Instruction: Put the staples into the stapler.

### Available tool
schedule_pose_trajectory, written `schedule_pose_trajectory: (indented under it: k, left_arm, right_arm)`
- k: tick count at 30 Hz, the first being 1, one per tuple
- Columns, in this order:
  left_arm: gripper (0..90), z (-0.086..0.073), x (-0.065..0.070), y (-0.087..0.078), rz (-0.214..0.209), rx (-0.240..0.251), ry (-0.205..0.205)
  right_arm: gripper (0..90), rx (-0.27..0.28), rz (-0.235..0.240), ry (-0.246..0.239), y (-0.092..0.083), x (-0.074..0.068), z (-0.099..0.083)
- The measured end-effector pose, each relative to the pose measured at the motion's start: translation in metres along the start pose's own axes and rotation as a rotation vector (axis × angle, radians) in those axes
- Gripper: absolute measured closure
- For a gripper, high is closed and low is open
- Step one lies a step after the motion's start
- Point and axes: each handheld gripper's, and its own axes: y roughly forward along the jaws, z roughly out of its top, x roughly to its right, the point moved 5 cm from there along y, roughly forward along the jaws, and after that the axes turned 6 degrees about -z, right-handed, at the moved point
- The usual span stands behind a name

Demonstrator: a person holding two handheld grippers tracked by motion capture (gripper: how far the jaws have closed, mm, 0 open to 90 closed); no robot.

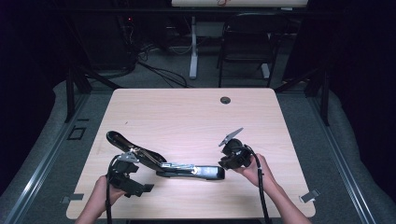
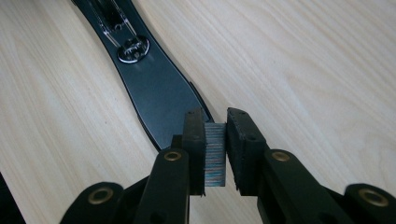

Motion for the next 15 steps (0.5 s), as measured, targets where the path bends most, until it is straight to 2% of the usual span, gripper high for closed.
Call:
schedule_pose_trajectory:
  k: [4, 15]
  left_arm:
    - [0.0, 0.000, 0.000, 0.000, 0.000, 0.002, -0.002]
    - [0.0, 0.000, -0.002, -0.002, 0.004, 0.012, 0.000]
  right_arm:
    - [78.5, 0.013, 0.012, -0.019, 0.000, 0.000, 0.007]
    - [78.5, 0.058, 0.041, -0.071, 0.002, -0.013, 0.030]
